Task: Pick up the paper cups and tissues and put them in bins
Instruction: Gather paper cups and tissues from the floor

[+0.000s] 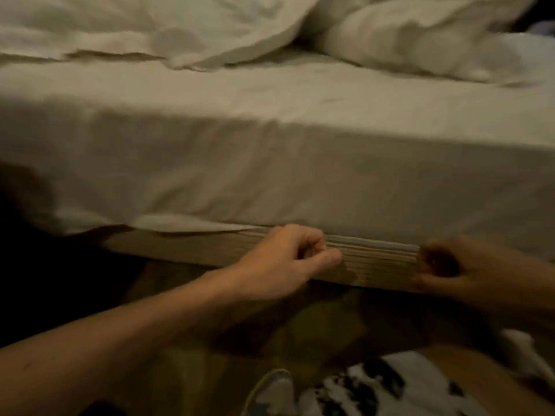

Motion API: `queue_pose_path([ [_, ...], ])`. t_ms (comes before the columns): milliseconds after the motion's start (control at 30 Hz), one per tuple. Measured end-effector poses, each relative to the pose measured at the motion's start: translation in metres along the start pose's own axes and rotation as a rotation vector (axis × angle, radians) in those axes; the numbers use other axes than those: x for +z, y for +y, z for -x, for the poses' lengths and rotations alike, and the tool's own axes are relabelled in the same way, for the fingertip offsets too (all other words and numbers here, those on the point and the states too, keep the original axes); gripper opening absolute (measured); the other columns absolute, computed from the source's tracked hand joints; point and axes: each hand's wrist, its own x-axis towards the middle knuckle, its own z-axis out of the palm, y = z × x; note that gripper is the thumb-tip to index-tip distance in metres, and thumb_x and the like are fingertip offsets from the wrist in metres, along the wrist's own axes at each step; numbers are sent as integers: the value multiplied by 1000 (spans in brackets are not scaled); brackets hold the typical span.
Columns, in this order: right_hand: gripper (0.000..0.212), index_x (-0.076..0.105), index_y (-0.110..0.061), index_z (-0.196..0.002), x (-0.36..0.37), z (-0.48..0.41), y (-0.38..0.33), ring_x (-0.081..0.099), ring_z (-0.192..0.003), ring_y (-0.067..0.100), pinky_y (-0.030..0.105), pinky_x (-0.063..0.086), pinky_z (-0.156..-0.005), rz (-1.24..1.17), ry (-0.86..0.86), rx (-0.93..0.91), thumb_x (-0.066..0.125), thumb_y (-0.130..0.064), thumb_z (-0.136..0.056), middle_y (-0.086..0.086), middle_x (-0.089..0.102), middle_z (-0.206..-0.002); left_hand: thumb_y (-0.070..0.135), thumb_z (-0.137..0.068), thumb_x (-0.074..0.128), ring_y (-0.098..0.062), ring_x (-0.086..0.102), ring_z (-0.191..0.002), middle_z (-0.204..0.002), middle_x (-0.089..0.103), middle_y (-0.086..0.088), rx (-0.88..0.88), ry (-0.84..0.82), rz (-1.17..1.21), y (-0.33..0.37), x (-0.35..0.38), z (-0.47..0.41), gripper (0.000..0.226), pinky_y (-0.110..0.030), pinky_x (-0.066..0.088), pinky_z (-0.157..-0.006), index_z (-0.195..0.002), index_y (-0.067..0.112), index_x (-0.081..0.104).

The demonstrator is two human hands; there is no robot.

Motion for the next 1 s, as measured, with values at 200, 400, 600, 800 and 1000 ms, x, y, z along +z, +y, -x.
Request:
queue_pose_path([
  [200, 16, 60, -31, -77, 65, 97, 163, 59, -63, 0, 17, 41, -52, -148, 52, 476, 65, -41, -88, -11, 63, -70, 42, -94, 59, -1, 46, -55, -57, 51, 14, 37, -363, 90, 16, 211, -114, 35, -28, 38, -57, -63, 29, 55],
  [400, 5, 64, -23, -94, 168, 171, 273, 63, -61, -1, 13, 43, -51, -448, 219, 809, 60, -21, -94, -8, 67, -74, 42, -93, 60, 4, 58, -64, -69, 62, 16, -9, -663, 8, 10, 376, -162, 20, -18, 41, -59, -79, 28, 65],
  [600, 29, 59, -19, -126, 241, 162, 327, 62, -99, 13, 27, 49, -81, -730, 356, 955, 52, -16, -98, -3, 64, -113, 36, -93, 61, -20, 62, -99, -106, 65, -1, -25, -750, -221, -13, 467, -200, 20, -34, 51, -81, -106, 21, 61],
  [800, 46, 43, -19, -144, 266, 114, 346, 51, -123, 12, 25, 42, -100, -915, 362, 874, 48, -13, -99, -1, 52, -139, 32, -95, 60, -32, 58, -113, -133, 53, -8, -163, -687, -223, -22, 495, -237, 53, -39, 54, -84, -142, 20, 36],
  [1000, 69, 9, -21, -156, 276, 79, 363, 14, -149, 21, 35, 20, -120, -885, 329, 840, 45, -9, -98, 5, 12, -163, 32, -97, 57, -29, 60, -114, -153, 36, -7, -223, -705, -220, -25, 506, -255, 76, -31, 52, -74, -155, 32, 9],
])
